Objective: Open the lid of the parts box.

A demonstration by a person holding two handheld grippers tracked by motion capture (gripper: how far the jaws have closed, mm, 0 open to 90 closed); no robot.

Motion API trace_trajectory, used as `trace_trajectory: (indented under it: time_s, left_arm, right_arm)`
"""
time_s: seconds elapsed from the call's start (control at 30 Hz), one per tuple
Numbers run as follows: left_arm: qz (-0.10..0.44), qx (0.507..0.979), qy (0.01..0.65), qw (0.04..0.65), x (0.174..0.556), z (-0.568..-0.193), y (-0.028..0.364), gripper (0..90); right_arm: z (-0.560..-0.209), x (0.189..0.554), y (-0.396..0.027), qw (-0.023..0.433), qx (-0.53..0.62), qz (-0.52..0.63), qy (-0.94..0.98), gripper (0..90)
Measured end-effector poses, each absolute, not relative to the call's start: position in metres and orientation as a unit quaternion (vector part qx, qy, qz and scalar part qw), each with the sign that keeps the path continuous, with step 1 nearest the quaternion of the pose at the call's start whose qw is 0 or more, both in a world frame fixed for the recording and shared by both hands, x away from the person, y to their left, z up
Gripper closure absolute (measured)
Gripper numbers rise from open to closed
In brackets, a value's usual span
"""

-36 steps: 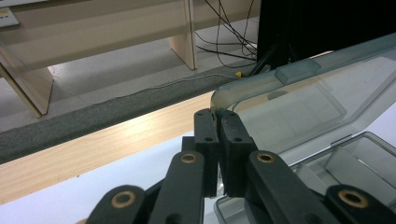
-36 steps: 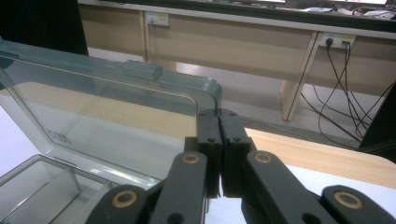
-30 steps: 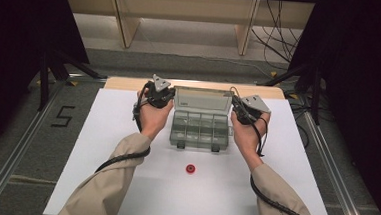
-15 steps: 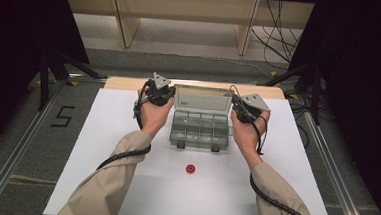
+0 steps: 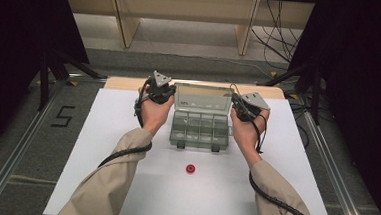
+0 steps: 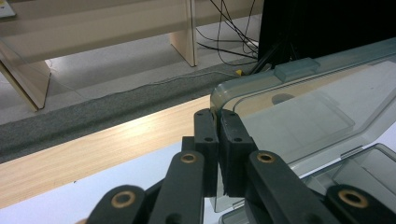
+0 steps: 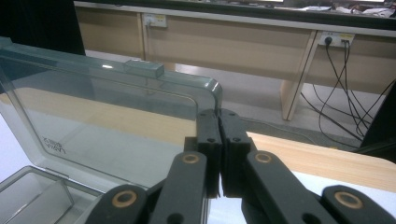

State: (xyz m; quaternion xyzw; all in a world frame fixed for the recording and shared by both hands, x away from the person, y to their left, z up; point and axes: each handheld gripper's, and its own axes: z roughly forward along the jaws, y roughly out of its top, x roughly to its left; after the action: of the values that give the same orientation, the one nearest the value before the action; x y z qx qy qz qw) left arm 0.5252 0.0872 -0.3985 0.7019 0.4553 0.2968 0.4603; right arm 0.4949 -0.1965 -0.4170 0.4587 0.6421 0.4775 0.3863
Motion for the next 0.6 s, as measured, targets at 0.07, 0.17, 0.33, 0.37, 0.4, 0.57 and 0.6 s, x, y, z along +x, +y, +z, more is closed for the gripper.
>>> trace_trajectory:
  time_s: [0.07,0.17,0.33,0.37,0.4,0.57,0.6]
  left_arm:
    - [0.296,0.701,0.457,0.461,0.5260,-0.3986,0.0870,86.8]
    - [0.296,0.701,0.457,0.461,0.5275,-0.3987,0.0871,86.8]
    - [0.296,0.701,0.458,0.460,0.5289,-0.3987,0.0869,86.8]
    - [0.296,0.700,0.458,0.461,0.5291,-0.3986,0.0868,86.8]
    - [0.296,0.700,0.458,0.461,0.5293,-0.3987,0.0868,86.8]
    - [0.294,0.700,0.460,0.461,0.5307,-0.3986,0.0866,86.8]
    - [0.295,0.700,0.459,0.460,0.5310,-0.3986,0.0866,86.8]
  right_arm:
    - [-0.4169,0.4955,-0.1969,0.387,0.458,0.477,0.643,88.9]
    - [-0.4168,0.4963,-0.1965,0.384,0.461,0.477,0.642,88.9]
    - [-0.4166,0.4976,-0.1970,0.383,0.461,0.477,0.643,88.9]
    - [-0.4167,0.4978,-0.1970,0.383,0.461,0.477,0.643,88.9]
    - [-0.4170,0.4983,-0.1969,0.385,0.460,0.479,0.641,88.9]
    - [-0.4173,0.4998,-0.1966,0.385,0.460,0.481,0.640,88.9]
    - [-0.4173,0.5000,-0.1967,0.384,0.460,0.481,0.640,88.9]
